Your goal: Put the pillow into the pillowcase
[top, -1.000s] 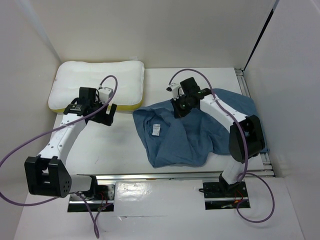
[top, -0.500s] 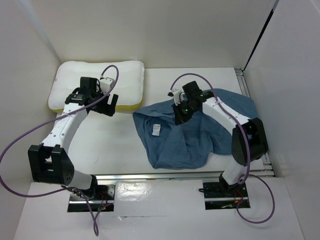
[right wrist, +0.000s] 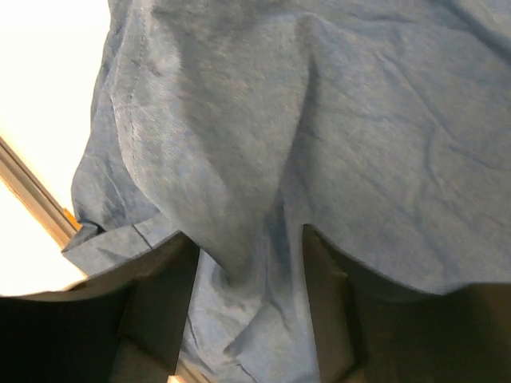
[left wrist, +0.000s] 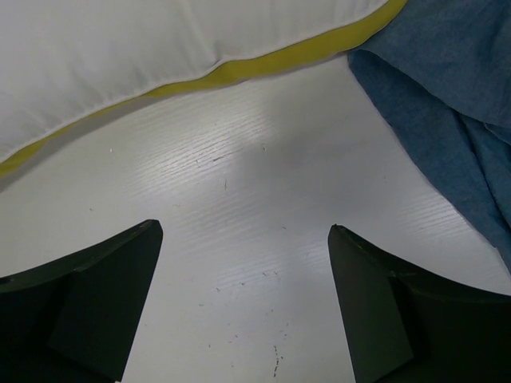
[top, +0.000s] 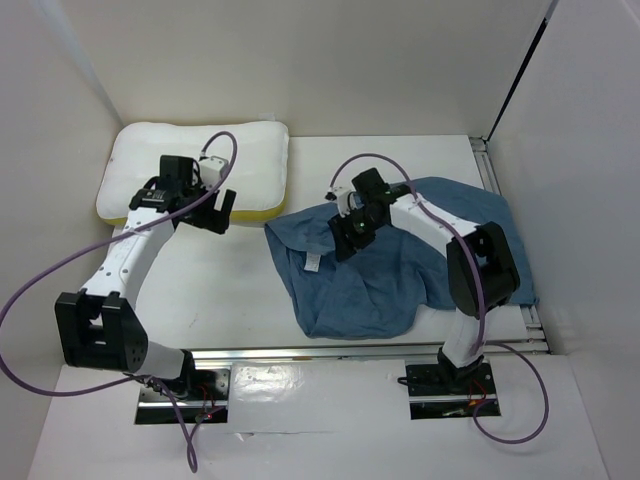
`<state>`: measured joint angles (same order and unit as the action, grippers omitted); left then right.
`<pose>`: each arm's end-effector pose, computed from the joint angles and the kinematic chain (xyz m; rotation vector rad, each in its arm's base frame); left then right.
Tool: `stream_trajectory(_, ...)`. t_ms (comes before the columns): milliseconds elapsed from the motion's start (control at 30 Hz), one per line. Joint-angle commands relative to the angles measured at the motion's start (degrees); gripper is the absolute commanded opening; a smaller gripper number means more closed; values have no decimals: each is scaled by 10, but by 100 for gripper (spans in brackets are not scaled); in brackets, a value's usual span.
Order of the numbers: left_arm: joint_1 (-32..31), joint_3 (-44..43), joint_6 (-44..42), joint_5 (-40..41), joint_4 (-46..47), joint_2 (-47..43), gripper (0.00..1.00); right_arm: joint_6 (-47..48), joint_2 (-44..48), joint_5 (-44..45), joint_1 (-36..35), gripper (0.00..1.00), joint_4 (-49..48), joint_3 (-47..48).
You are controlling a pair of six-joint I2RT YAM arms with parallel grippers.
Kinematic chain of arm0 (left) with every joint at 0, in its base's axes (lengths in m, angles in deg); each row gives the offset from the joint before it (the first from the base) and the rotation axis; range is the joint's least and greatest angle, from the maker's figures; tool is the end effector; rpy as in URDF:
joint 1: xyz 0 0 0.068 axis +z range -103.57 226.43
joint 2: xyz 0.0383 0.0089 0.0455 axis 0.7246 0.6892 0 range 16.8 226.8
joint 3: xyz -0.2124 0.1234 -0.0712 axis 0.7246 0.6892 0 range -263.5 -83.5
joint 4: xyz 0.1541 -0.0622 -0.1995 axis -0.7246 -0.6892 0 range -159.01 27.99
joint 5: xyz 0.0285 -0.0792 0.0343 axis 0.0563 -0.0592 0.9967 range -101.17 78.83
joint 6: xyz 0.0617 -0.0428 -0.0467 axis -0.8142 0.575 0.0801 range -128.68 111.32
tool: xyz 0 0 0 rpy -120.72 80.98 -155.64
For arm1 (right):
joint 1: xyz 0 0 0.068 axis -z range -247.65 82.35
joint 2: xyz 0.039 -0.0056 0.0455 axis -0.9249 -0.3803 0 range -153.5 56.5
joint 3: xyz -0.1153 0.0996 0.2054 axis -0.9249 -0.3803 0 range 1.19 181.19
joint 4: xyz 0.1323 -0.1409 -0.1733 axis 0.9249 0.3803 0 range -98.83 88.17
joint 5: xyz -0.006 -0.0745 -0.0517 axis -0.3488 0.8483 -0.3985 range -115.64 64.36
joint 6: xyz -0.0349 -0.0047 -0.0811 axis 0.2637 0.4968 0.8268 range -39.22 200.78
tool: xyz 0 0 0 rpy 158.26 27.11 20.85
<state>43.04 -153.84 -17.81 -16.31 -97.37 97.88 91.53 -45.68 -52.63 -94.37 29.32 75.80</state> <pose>0.3363 -0.0271 0.2608 0.3014 2.3527 -0.0586 0.3184 0.2002 0.1637 -0.9991 2.5120 0.7221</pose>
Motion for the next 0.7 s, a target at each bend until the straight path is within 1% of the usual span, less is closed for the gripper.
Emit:
stream_trajectory(0, 4, 7, -13, 7, 1, -36, 100, -15, -8, 1, -21, 63, -39, 37)
stream_trajectory(100, 4, 23, -19, 12, 1, -47, 100, -20, -19, 6, -39, 69, -45, 45)
stream_trajectory(233, 4, 35, -19, 17, 1, -52, 100, -31, -32, 12, -62, 70, -56, 59)
stream_trajectory(333, 4, 41, -19, 17, 6, -52, 100, -37, -32, 46, -75, 70, -70, 59)
stream_trajectory(433, 4, 41, -19, 17, 6, -52, 100, -37, -38, 109, -90, 66, -91, 52)
stream_trajectory(467, 4, 41, -19, 17, 6, -52, 100, -37, -38, 143, -90, 59, -97, 42)
stream_trajectory(500, 4, 41, -19, 17, 6, -52, 100, -37, -38, 158, -90, 53, -102, 37)
stream_trajectory(533, 4, 41, -19, 22, 6, -52, 100, -32, -44, 185, -90, 43, -102, 32)
stream_trajectory(567, 4, 41, -19, 22, 6, -52, 100, -32, -44, 196, -90, 23, -108, 32)
stream_trajectory(600, 4, 41, -19, 22, 12, -52, 100, -32, -50, 204, -90, 11, -108, 32)
stream_trajectory(633, 4, 41, -19, 22, 13, -52, 100, -32, -50, 212, -90, 1, -108, 26)
stream_trajectory(667, 4, 41, -19, 17, 13, -45, 100, -32, -50, 212, -90, 0, -108, 26)
